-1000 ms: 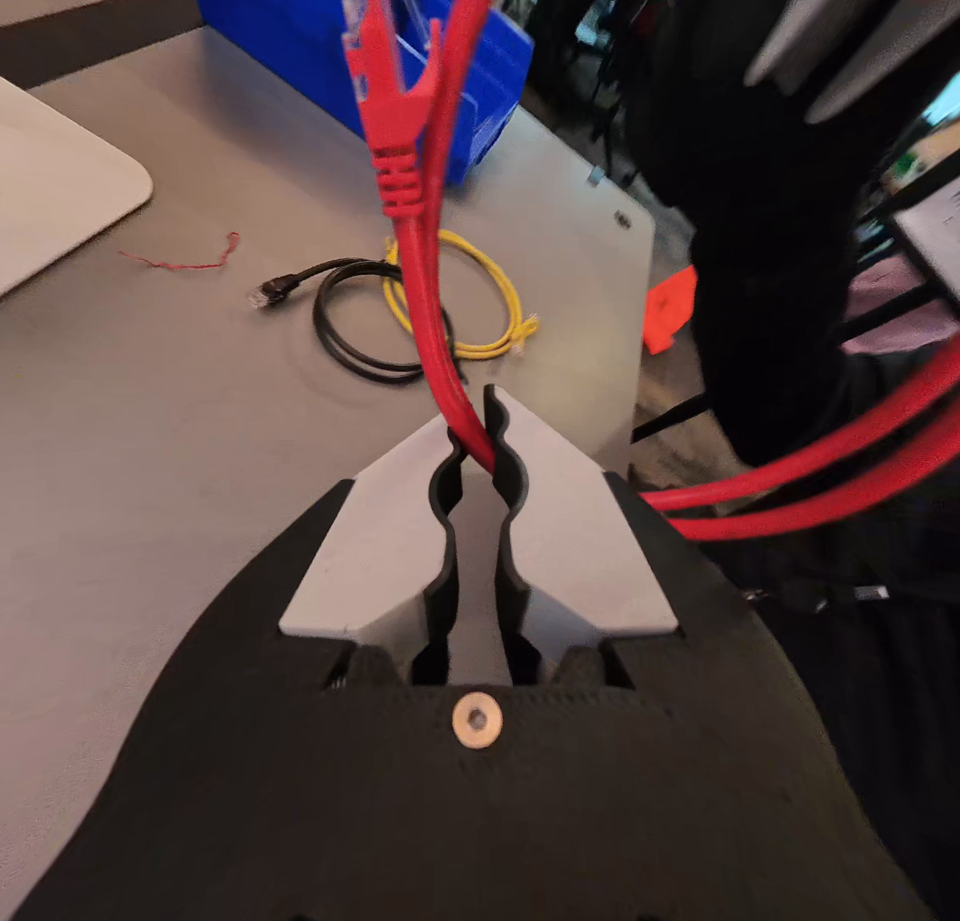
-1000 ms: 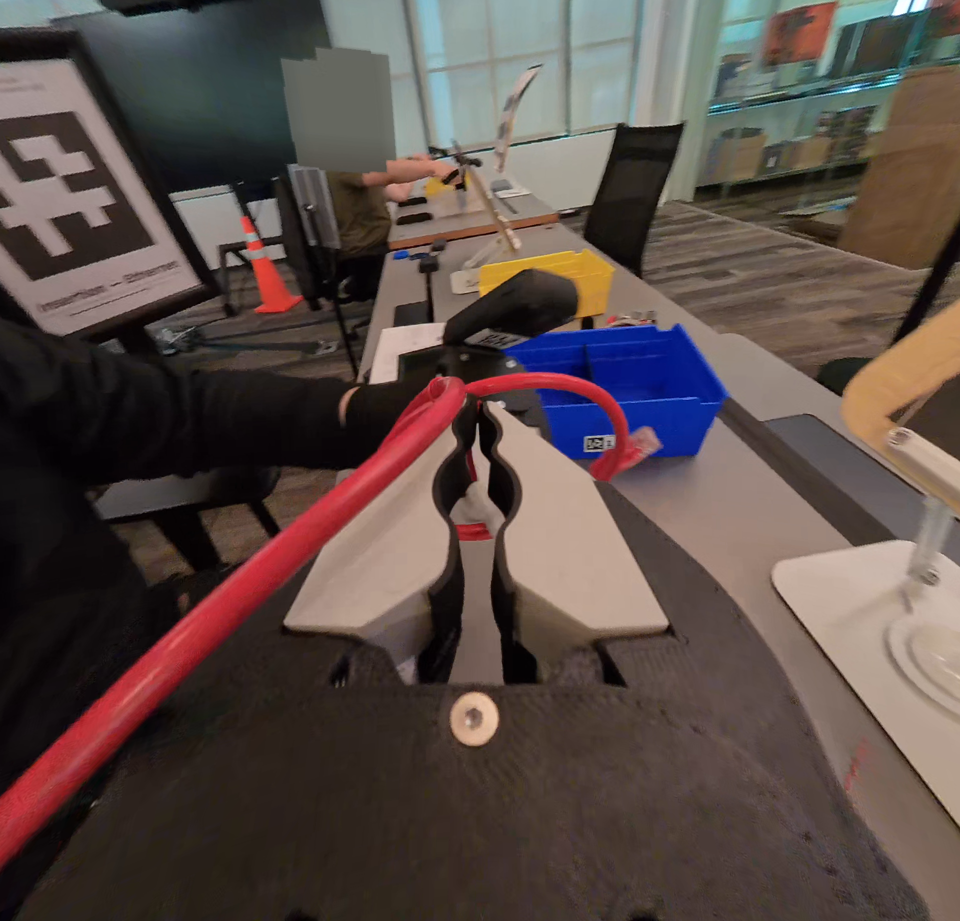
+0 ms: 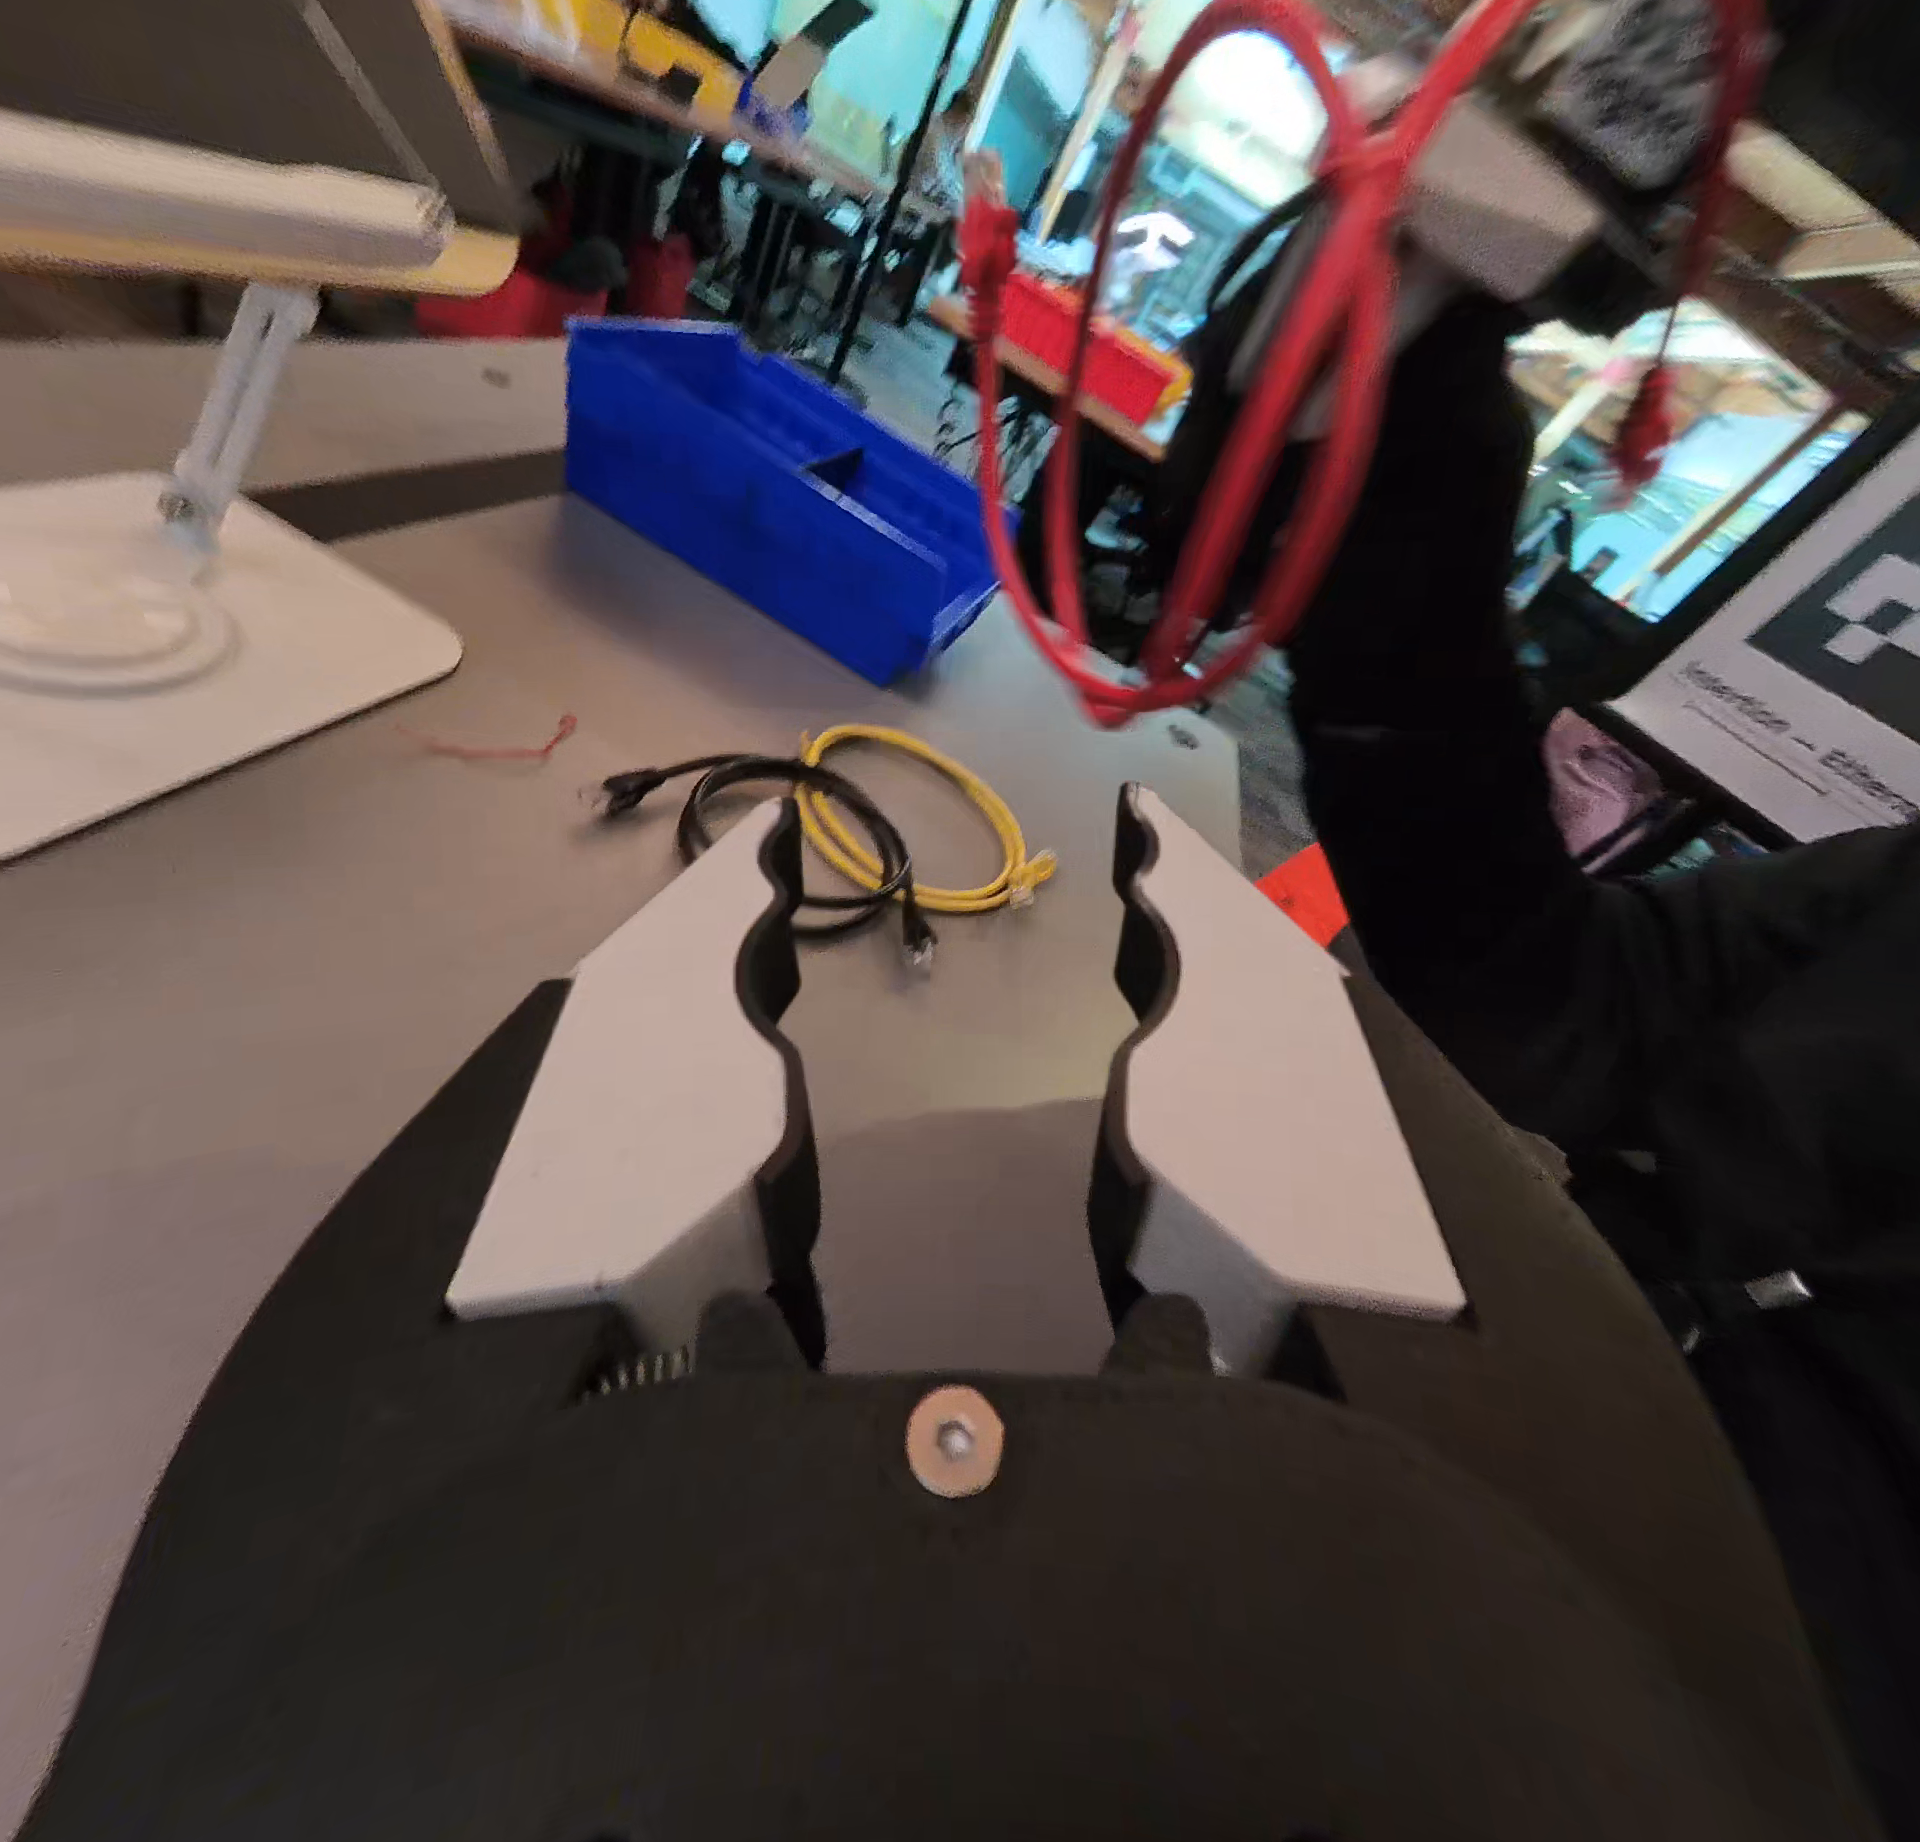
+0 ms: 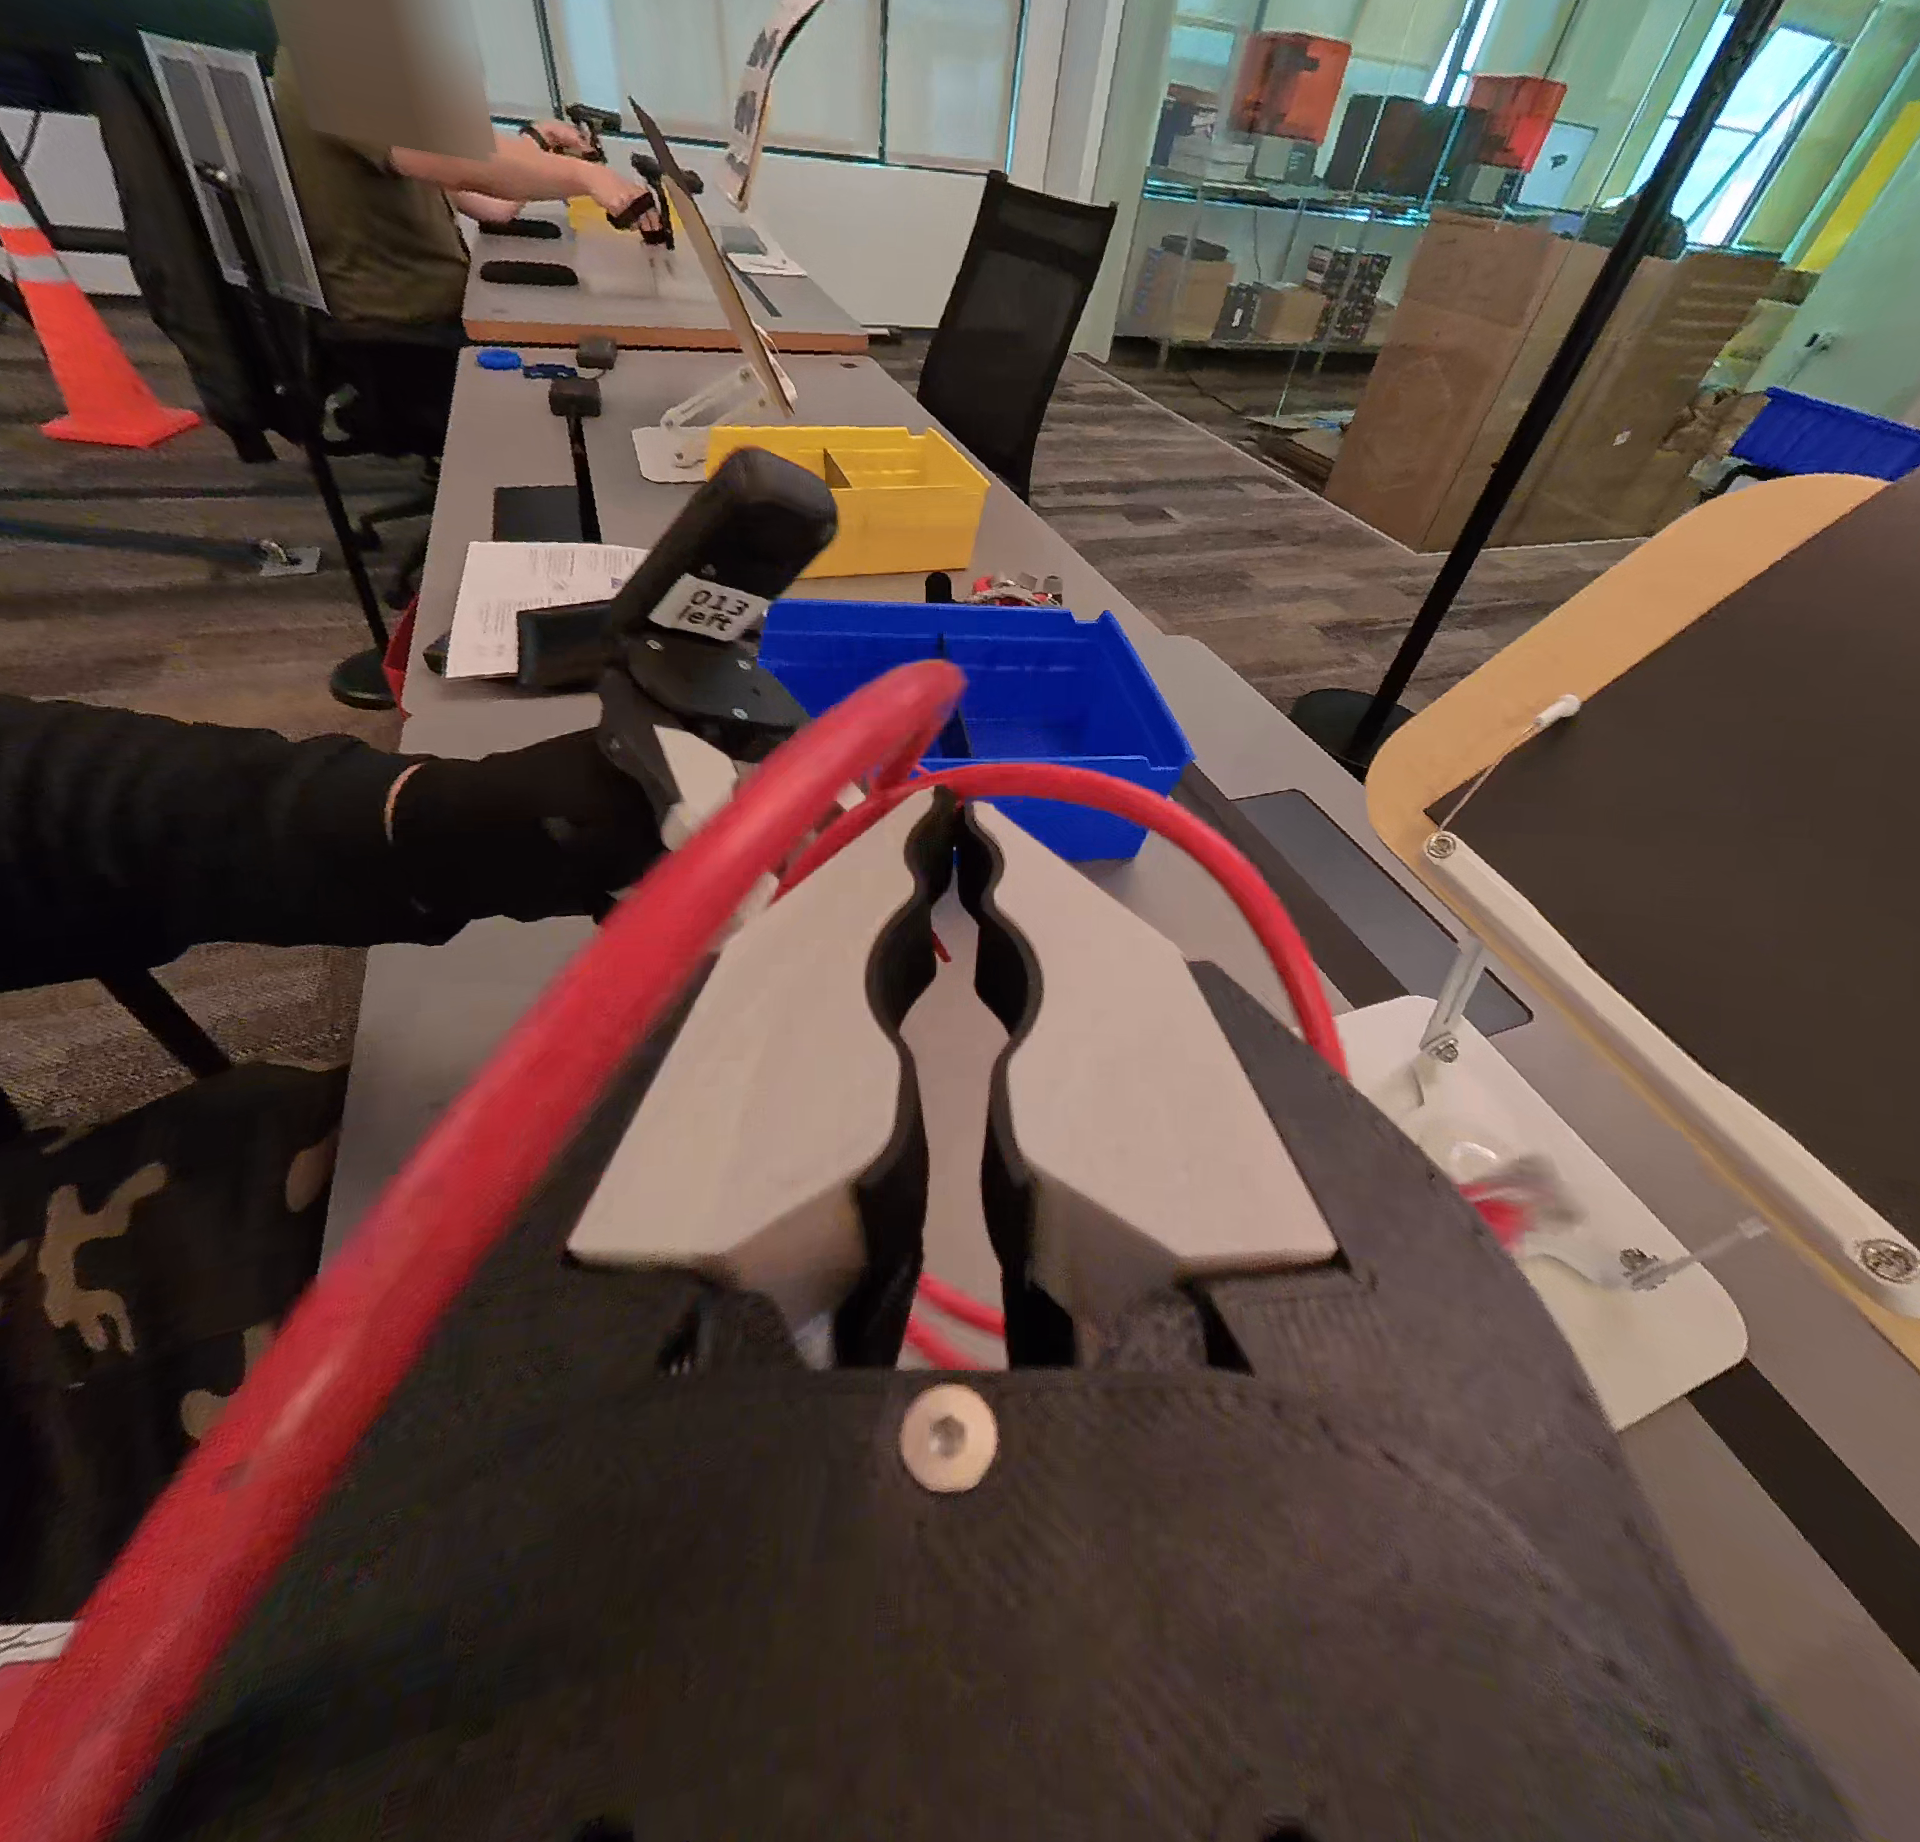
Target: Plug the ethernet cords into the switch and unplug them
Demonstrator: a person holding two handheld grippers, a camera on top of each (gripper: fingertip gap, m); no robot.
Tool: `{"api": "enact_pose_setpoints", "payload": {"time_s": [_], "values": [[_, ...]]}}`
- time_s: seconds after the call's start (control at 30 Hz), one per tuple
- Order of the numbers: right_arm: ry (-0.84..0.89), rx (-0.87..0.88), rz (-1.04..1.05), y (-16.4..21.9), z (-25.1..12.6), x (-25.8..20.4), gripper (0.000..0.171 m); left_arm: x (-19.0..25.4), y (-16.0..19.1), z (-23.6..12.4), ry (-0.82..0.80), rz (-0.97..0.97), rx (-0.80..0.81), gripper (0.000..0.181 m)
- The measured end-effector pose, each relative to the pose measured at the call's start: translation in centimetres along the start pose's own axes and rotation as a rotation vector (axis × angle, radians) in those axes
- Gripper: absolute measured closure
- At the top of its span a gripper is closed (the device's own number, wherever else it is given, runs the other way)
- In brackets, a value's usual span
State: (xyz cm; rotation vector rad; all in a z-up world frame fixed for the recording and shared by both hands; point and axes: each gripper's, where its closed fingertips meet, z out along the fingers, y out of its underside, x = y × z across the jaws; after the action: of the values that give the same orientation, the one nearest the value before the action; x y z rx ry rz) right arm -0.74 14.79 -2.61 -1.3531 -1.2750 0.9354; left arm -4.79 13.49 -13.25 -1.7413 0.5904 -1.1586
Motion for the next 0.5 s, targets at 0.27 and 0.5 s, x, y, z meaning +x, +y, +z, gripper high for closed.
{"api": "enact_pose_setpoints", "payload": {"time_s": [0.27, 0.5], "values": [[-0.012, 0.052, 0.071, -0.2, 0.5, 0.3, 0.171, 3.1, 0.7, 5.0, -0.066, 0.271, 0.000, 0.093], [0.051, 0.039, 0.077, 0.1, -0.3, 1.7, 0.171, 5.6, -1.2, 5.3, -0.085, 0.360, 0.069, 0.181]]}}
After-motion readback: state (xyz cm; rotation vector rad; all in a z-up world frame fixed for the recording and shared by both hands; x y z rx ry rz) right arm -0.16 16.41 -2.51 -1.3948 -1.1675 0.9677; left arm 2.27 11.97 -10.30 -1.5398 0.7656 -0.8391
